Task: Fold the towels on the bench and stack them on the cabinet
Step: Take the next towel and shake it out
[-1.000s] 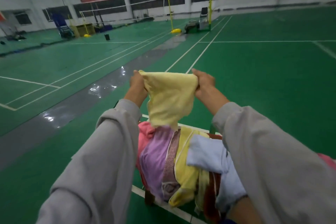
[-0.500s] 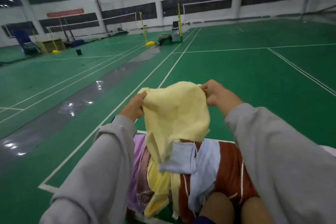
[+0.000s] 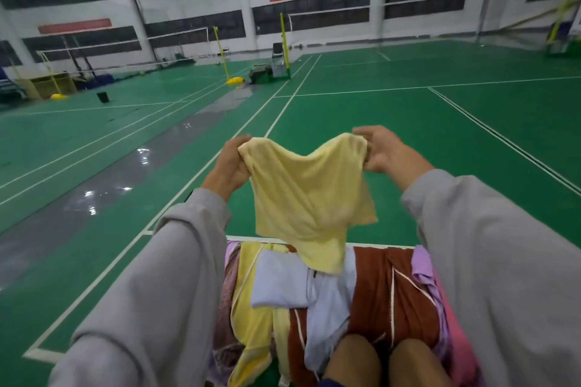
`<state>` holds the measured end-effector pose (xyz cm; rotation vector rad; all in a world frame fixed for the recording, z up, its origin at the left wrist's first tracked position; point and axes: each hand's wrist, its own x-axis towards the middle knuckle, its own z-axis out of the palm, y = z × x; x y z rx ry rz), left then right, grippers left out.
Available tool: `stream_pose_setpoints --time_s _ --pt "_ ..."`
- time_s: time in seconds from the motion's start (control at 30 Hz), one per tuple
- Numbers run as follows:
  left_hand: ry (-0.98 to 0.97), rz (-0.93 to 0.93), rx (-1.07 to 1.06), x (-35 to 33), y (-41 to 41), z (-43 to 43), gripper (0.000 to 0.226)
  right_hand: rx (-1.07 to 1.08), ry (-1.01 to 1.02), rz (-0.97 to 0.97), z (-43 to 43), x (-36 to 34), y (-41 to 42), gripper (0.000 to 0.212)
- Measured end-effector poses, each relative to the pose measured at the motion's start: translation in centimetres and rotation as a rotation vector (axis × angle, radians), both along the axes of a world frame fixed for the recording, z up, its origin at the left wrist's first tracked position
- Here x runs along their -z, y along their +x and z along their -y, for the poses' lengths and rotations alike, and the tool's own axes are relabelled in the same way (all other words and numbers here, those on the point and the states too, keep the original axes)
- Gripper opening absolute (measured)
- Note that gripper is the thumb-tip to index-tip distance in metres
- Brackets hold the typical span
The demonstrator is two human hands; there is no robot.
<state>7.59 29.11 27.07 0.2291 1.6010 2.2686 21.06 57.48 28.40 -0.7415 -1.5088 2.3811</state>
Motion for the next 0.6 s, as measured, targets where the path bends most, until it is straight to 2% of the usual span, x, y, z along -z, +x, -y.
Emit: stream_pose_setpoints --time_s 0.07,0.13,0.17,0.23,0.27,0.33,0.4,0.43,0.5,0.6 --pt "0.016 -0.004 -0.031 -0.4 -0.7 -0.4 0.021 0.137 -0.008 -0.118 -1.2 -1.6 -0.6 0.017" --pt "-0.089 0.005 -0.131 -0.2 -1.5 -0.5 0.041 0.282 0.060 -0.124 -2.3 -2.1 -1.2 0.031" --pt "-0.137 0.011 -0.186 0.2 -2.0 -0.5 0.053 0.304 0.115 -0.068 -2.7 -1.7 -1.3 0.032" --pt "-0.231 0.028 -0.240 1.5 -3.4 -0.5 0.078 0.214 0.228 0.086 -2.3 -1.2 -0.4 0.020" --pt "-0.250 0.034 -0.253 1.9 -3.8 -0.6 0.083 0.151 0.272 0.144 -2.0 -1.1 0.2 0.015" --pt "-0.242 0.003 -0.263 1.2 -3.3 -0.9 0.068 0.094 0.255 0.142 -2.4 -1.4 0.8 0.026" --pt "-0.206 -0.029 -0.264 0.2 -2.3 -1.6 0.050 0.134 0.113 0.011 -3.9 -1.9 0.9 0.041" --pt "-0.209 -0.032 -0.263 -0.2 -1.9 -1.9 0.048 0.134 0.036 -0.033 -4.4 -2.0 1.1 0.038" --pt "-0.253 -0.021 -0.211 -0.2 -1.2 -2.6 0.046 0.071 0.034 0.041 -4.6 -1.5 1.7 0.007" --pt "-0.148 0.006 -0.055 0.2 -0.4 -3.8 0.042 -0.019 0.193 0.277 -4.6 -0.9 2.5 0.028"
